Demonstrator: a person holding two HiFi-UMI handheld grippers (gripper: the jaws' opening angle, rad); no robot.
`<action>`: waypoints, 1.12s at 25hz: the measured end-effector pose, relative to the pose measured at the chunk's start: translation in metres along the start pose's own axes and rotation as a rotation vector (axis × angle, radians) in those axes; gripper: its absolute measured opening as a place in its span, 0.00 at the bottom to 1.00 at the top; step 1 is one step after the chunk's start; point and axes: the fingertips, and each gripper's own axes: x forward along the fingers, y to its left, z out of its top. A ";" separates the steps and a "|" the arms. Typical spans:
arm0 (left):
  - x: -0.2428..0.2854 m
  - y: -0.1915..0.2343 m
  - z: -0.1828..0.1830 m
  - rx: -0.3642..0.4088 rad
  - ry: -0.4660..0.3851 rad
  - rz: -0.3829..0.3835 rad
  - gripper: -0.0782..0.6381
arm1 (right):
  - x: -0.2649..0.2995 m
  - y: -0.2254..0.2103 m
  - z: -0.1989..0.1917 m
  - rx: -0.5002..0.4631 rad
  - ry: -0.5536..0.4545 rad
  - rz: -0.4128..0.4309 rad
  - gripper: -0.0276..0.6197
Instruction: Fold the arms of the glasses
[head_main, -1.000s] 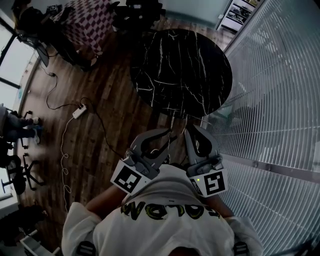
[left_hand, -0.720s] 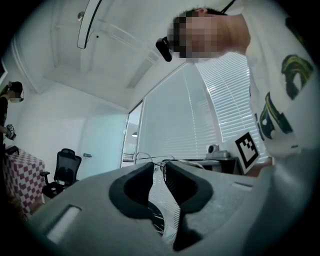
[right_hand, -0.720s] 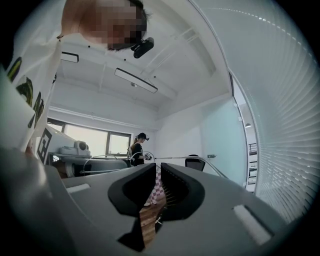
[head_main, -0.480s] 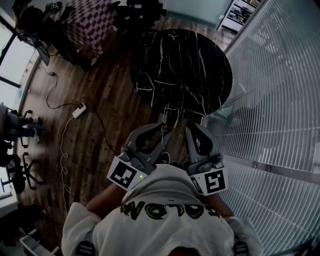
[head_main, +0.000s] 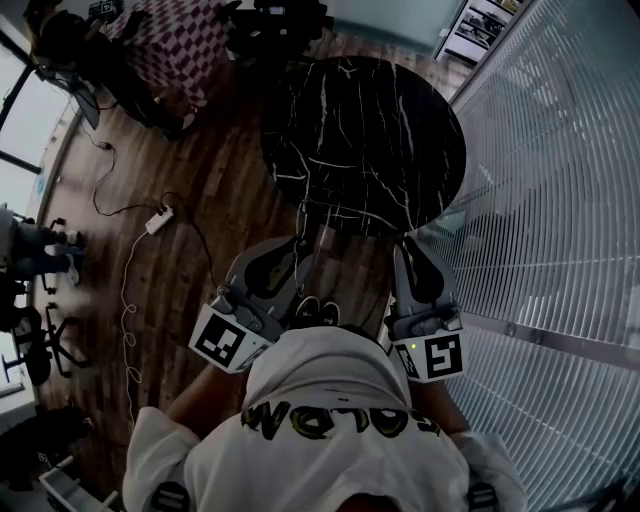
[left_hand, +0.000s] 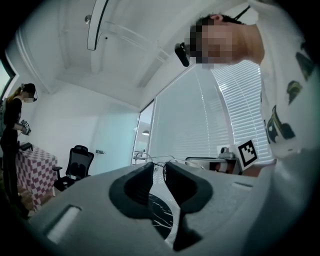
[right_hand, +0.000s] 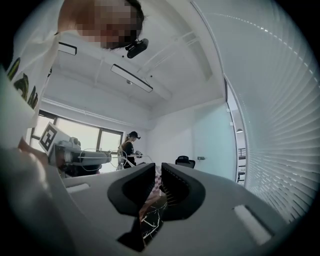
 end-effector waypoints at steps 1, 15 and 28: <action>-0.002 0.001 -0.004 -0.006 0.005 -0.008 0.22 | 0.000 -0.002 -0.001 0.002 -0.001 -0.002 0.11; -0.013 -0.007 -0.001 -0.061 -0.019 -0.095 0.22 | 0.006 0.019 0.001 0.031 -0.017 0.120 0.21; -0.012 0.016 0.004 -0.107 -0.024 -0.018 0.22 | 0.008 0.059 0.010 0.054 -0.021 0.217 0.16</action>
